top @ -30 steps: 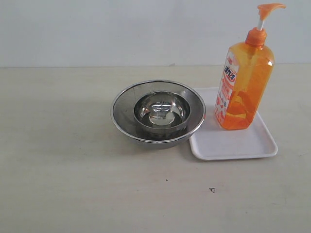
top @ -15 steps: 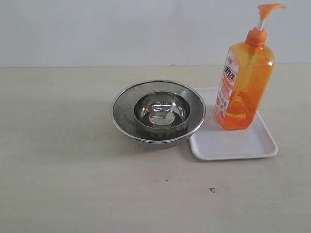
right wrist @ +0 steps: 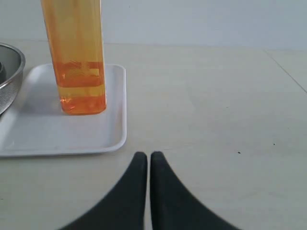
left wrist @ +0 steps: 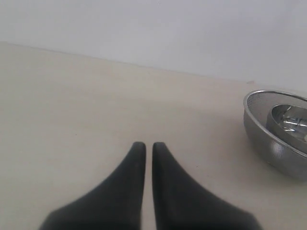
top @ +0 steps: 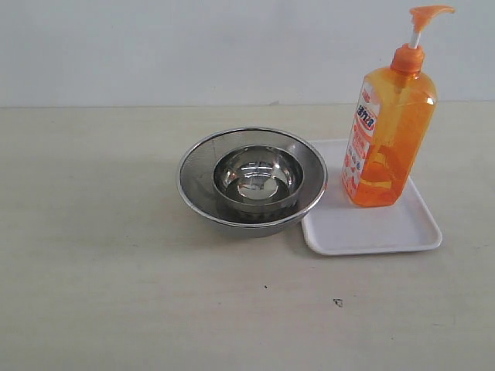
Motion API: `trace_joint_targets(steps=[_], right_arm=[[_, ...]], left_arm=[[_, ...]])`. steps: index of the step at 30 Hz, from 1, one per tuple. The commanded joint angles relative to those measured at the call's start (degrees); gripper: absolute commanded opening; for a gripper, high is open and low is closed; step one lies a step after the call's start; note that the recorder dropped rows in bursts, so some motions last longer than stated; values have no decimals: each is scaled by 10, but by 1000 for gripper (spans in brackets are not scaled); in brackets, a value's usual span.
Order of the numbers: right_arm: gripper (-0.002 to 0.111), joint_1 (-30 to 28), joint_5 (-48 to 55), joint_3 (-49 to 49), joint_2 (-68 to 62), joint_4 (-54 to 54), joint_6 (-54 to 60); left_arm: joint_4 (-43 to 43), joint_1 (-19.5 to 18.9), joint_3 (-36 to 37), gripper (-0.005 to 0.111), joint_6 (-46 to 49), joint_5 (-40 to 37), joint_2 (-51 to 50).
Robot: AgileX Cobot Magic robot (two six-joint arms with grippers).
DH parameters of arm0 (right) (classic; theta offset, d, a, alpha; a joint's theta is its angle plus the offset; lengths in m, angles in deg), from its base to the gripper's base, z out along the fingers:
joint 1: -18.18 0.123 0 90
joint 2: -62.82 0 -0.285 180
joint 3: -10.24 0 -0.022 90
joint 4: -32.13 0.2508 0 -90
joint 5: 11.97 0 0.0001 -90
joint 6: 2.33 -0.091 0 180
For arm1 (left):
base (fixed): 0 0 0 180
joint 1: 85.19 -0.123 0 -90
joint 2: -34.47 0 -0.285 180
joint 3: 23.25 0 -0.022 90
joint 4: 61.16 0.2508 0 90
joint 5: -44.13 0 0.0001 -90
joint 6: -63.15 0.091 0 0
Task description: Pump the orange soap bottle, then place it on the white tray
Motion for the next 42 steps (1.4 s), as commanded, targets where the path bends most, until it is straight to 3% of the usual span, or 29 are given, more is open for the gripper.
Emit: trace_joint_targets(steps=[1,42], right_arm=[[0,-2,-7,0,3,2,-1],[0,-2,-3,0,3,2,-1]], left_arm=[[-2,-2,2,5,17,1,2],[0,-2,2,5,29,1,2]])
